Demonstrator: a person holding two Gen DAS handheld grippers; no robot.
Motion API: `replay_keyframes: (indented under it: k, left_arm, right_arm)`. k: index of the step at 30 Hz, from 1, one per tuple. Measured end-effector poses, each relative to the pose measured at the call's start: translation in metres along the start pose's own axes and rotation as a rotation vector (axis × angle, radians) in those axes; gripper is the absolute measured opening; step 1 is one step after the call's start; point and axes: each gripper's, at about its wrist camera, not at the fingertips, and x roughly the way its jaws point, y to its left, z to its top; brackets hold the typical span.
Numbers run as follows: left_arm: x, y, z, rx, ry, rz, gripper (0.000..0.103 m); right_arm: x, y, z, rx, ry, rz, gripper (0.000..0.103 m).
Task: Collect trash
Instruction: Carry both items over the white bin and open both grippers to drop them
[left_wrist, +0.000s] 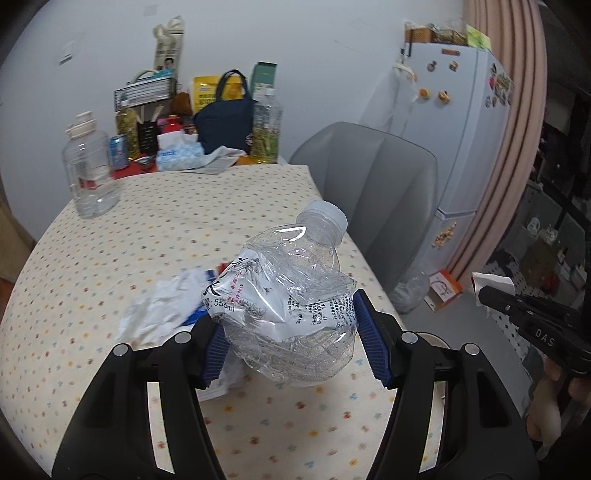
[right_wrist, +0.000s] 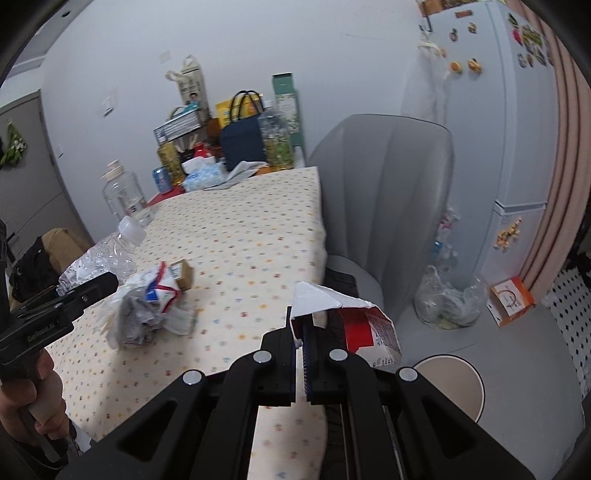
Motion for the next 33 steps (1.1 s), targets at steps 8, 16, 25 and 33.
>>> replay_keyframes:
  k: [8, 16, 25, 33]
  left_arm:
    - [0.046, -0.052, 0.007, 0.059, 0.070, -0.061, 0.062]
    - [0.098, -0.114, 0.006, 0.146, 0.147, -0.119, 0.062]
    - [0.166, -0.190, 0.001, 0.243, 0.253, -0.203, 0.062]
    - [0.220, -0.247, -0.017, 0.312, 0.362, -0.218, 0.062]
  right_arm:
    - [0.011, -0.061, -0.014, 0.094, 0.028, -0.065, 0.004]
    - [0.033, -0.122, -0.036, 0.202, 0.077, -0.110, 0.004]
    - [0.065, -0.209, -0.072, 0.380, 0.144, -0.143, 0.004]
    - [0.114, -0.275, -0.113, 0.514, 0.203, -0.106, 0.007]
